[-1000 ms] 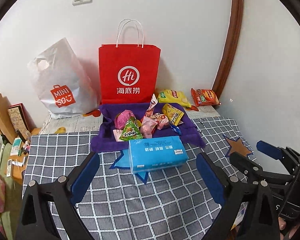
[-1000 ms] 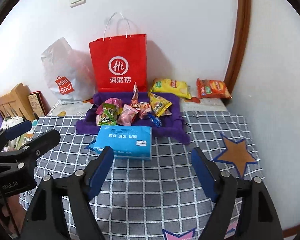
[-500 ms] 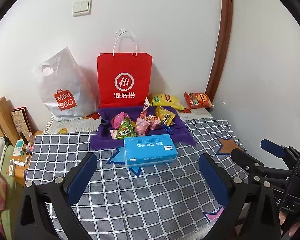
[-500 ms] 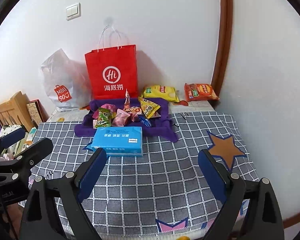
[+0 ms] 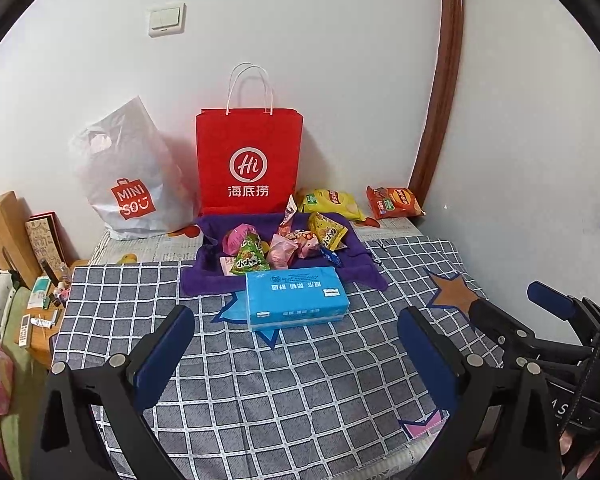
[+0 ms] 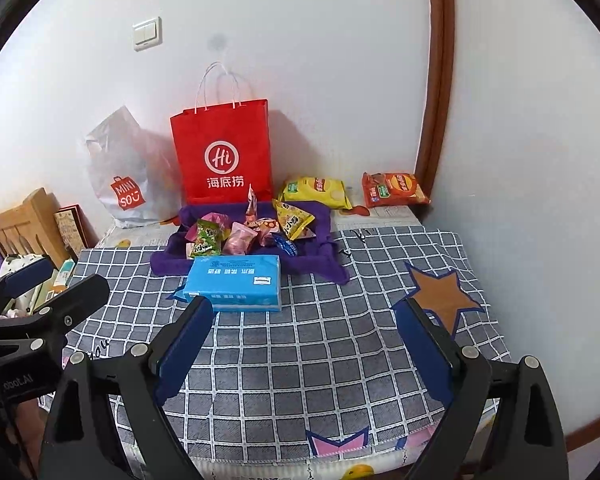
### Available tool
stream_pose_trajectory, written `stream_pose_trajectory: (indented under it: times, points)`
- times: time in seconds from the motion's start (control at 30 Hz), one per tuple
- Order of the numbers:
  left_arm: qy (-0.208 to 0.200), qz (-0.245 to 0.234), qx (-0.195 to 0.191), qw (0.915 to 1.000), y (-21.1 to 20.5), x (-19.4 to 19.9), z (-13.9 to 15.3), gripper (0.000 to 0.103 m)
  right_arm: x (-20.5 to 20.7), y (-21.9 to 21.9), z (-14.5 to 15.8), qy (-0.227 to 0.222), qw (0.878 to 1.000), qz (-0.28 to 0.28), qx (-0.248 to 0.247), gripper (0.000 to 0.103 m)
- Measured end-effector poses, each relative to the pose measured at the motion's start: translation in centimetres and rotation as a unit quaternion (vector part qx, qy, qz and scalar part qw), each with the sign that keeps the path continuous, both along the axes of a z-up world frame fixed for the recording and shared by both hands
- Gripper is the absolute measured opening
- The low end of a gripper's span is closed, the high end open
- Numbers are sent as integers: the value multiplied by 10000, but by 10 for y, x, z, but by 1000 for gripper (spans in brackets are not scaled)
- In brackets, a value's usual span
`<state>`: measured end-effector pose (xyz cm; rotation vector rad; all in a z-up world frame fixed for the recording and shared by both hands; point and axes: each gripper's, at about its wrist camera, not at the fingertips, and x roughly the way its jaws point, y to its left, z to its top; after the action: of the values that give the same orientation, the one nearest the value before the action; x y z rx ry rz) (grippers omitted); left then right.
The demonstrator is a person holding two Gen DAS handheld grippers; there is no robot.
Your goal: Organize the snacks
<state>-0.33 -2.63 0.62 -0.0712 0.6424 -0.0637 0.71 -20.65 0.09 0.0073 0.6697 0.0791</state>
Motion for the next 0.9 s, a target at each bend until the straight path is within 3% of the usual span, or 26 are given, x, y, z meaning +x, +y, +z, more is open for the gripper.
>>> stream_pose_trajectory:
  times: [0.9]
  points:
    - [-3,14,-18,10000,2,-4,1,102,-3,2,-2,16,10000,32,9,92]
